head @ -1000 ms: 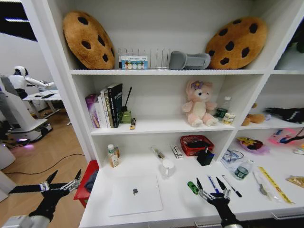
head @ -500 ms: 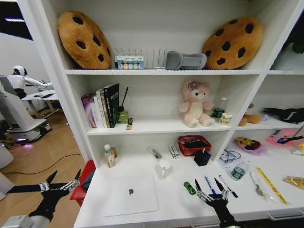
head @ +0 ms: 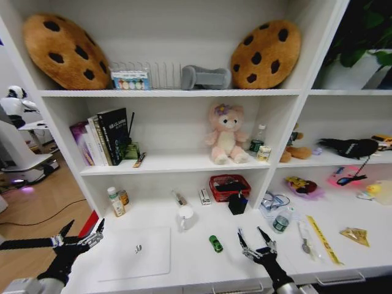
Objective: Organize the objects on the table.
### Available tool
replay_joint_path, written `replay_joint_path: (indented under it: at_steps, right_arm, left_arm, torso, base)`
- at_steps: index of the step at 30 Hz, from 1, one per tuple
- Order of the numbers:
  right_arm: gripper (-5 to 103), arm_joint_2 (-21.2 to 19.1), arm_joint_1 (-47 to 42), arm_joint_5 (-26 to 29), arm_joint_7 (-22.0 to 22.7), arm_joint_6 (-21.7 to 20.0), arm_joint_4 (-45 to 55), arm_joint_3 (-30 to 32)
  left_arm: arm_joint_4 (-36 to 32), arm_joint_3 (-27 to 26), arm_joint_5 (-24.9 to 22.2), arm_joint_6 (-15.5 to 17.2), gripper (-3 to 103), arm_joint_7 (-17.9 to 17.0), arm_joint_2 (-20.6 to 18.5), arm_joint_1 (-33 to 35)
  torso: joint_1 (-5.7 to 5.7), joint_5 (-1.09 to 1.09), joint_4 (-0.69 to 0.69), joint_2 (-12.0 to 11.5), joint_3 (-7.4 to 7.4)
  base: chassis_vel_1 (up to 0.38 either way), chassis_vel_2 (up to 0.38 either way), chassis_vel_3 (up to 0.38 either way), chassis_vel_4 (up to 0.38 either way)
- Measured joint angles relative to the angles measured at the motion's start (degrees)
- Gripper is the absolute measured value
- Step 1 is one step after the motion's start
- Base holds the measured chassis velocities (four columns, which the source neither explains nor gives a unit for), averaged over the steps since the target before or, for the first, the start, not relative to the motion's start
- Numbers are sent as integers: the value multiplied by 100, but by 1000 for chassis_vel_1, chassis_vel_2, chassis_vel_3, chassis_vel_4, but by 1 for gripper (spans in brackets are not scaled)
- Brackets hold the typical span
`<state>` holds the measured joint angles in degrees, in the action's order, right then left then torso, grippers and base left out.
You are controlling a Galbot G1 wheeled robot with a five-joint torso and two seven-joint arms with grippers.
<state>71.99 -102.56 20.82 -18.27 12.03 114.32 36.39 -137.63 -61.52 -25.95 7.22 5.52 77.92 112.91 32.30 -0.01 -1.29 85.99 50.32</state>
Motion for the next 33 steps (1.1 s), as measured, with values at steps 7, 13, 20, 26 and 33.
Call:
replay_joint_path:
  at_steps: [7,13,20,26,33]
  right_arm:
    - [100,-270,569,97,-177,-11,-252,-719]
    - [100,-244,566,-347,-136,-181,-295,-1007]
    - [100,-151,243,-827,80,-269,-277,-1007]
    - [102,-42,147,-961,118,-428,-323,-1070]
    - [99,-281,554,-494,309,-973,-500,-1187]
  left_arm:
    - [1,-2,0,-1,100,-2,-1,0]
    - [1,-2,0,-1,100,-2,-1,0]
    - [1,-1,0,-2,100,-2,-1,0]
    - [1,-1,0,-1,100,-2,-1,0]
    - [1,-1,1,-1,100,-2,0,0]
  torso:
    - [1,-1,10,0,0]
    - [1,2,8,0,0]
    - [0,1,5,1,0]
    - [-1,0,7,1,-1]
    - [0,0,7,1,-1]
  base:
    - [24,63,-23,-57]
    - [4,12,-3,-7]
    - [-11,-5,1,22]
    - [0,0,0,0]
    - [0,0,0,0]
